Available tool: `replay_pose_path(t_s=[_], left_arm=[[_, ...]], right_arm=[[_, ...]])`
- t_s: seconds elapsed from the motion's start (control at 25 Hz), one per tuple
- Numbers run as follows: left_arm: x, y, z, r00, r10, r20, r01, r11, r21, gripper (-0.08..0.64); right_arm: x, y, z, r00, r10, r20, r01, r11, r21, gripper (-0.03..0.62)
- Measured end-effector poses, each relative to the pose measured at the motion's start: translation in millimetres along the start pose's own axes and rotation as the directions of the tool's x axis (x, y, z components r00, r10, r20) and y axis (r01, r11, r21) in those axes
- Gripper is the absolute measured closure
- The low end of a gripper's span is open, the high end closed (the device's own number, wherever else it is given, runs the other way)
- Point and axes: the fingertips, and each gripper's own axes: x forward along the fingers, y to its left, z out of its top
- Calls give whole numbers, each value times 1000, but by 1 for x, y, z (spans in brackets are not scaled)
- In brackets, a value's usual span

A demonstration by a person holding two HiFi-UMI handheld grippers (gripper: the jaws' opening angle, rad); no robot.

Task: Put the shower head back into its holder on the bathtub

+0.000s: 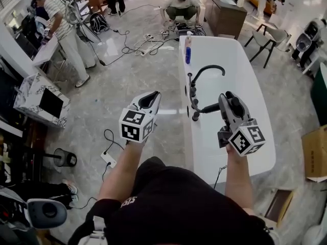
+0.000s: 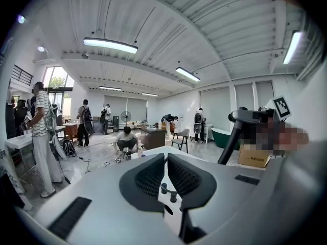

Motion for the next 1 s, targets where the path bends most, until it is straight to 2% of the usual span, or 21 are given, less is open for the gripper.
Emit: replay_pose_path(t_s=[0.24,0.48,0.8,1.0], left_arm=[[26,-2,-2,1000,-28,3,28,1000,-1,526],[70,30,-7,999,-49,-14,49,998,-29,526],[138,117,2,997,-69,-24,68,997,-36,526],[181,173,7,994,-106,-30,104,993,-48,526]], right_arm=[[11,-26,-6,1000,-9,6,9,1000,19,466],[59,-37,-9,1000,-9,-12,9,1000,15,468],[155,-59,-9,999,-46,-12,47,999,5,469],[226,-70,2,998,-66,0,66,997,-32,471]])
